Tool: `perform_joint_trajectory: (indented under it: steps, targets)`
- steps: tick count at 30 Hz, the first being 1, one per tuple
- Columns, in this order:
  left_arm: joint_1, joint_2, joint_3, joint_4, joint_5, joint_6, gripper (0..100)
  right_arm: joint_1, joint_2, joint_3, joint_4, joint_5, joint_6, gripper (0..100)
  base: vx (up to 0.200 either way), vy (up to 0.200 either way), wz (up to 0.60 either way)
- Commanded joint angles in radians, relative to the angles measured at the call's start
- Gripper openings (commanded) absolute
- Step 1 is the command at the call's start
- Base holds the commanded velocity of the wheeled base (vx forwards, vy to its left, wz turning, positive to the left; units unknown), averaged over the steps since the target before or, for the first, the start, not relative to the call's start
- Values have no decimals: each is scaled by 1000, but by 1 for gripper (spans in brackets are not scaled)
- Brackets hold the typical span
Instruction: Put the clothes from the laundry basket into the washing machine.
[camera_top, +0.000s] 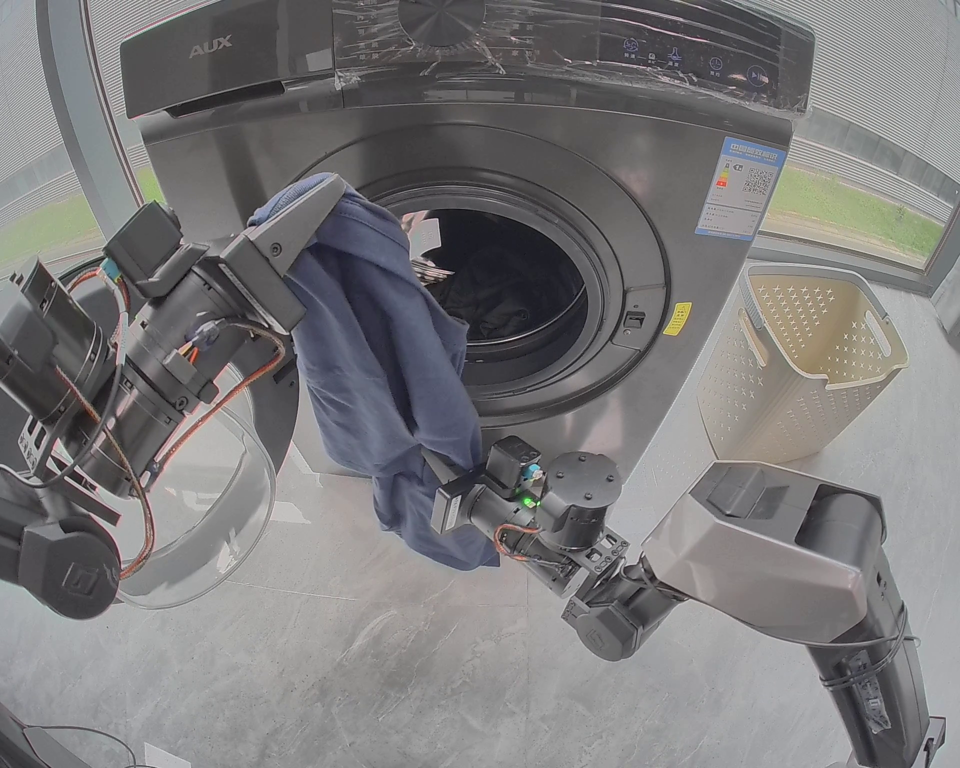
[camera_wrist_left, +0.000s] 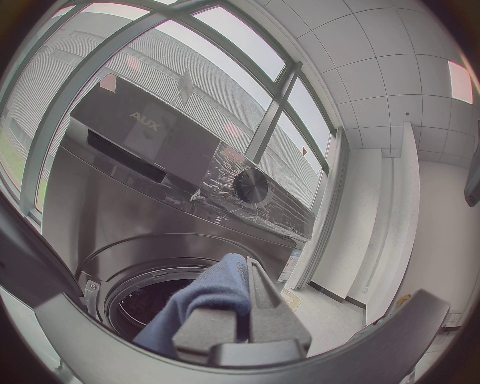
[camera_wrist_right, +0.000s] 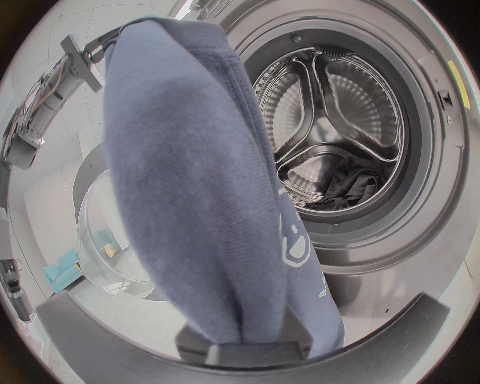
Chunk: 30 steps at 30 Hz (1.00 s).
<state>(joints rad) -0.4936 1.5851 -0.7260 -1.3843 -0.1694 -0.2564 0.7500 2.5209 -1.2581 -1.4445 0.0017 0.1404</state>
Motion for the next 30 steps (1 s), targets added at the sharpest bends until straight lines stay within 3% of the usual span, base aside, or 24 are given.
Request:
perform_joint_trajectory:
  steps: [1,13,18,19,20,21,23,26,30]
  targets:
    - [33,6,3,4,-1,0,0,-34,-120,98,-2,0,1,0,0,0,0]
    - [83,44,92,7,-7,11,0,-93,-257,163,3,-2,4,0,0,0,0]
    - [89,93,177,-2,-18,52,0,-104,-286,178,1,-2,5,0,0,0,0]
    - [79,116,215,-10,-32,82,0,-103,-295,175,1,-2,5,0,0,0,0]
    - [76,122,224,-10,-36,89,0,-101,-298,175,3,-2,5,0,0,0,0]
    - [69,147,264,-15,-55,123,0,-93,-306,170,3,-2,5,0,0,0,0]
    - [66,168,293,-21,-71,149,0,-90,-313,167,3,-2,5,0,0,0,0]
    - [66,211,319,-42,-93,172,0,-78,-326,155,4,-2,7,0,0,0,0]
    - [63,265,321,-90,-91,172,0,-72,-335,152,7,-2,7,0,0,0,0]
